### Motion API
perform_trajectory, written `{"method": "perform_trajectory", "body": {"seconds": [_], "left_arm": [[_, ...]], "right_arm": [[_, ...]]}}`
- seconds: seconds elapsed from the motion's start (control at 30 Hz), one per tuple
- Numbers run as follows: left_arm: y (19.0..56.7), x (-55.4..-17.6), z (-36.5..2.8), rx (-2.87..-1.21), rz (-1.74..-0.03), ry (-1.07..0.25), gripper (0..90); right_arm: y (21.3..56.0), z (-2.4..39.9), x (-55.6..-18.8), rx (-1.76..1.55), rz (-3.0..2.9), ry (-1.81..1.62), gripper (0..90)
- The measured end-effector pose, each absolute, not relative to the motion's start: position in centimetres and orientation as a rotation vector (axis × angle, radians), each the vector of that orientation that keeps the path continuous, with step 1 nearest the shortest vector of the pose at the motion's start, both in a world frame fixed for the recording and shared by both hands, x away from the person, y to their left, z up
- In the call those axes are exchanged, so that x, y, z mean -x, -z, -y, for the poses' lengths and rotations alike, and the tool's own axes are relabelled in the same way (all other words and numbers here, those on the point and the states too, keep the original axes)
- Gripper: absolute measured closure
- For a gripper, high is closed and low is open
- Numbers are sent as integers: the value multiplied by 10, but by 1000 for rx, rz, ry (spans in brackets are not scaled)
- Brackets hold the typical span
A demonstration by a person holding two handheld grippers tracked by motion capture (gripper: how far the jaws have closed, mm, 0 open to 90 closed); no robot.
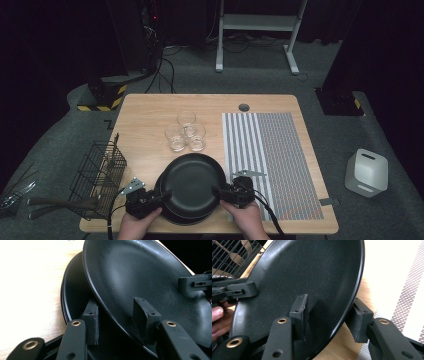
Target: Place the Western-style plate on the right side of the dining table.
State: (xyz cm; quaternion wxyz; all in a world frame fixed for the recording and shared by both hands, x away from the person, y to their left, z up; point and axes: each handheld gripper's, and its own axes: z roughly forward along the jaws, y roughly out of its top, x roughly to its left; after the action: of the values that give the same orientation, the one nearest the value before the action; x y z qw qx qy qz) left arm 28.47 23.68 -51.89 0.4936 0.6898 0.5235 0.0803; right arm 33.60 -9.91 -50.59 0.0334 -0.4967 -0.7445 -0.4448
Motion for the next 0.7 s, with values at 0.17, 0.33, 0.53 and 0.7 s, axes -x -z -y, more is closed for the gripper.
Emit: {"method": "perform_trajectory", "body": {"seconds": [0.17,0.33,0.53,0.7], "left_arm": [[519,-285,-237,-1673,-1266,-191,582],[519,-284,-236,-1679,-1263,-206,583],[516,-284,-234,-1708,-1275,-207,583],[515,-285,-234,-1698,-1291,-182,599]], "right_arm": [[508,99,-336,1538,2248,1368,533],[505,99,-330,1511,2342,1407,589],[504,100,-328,1510,2336,1412,606],[505,103,-328,1497,2317,1468,639]]}}
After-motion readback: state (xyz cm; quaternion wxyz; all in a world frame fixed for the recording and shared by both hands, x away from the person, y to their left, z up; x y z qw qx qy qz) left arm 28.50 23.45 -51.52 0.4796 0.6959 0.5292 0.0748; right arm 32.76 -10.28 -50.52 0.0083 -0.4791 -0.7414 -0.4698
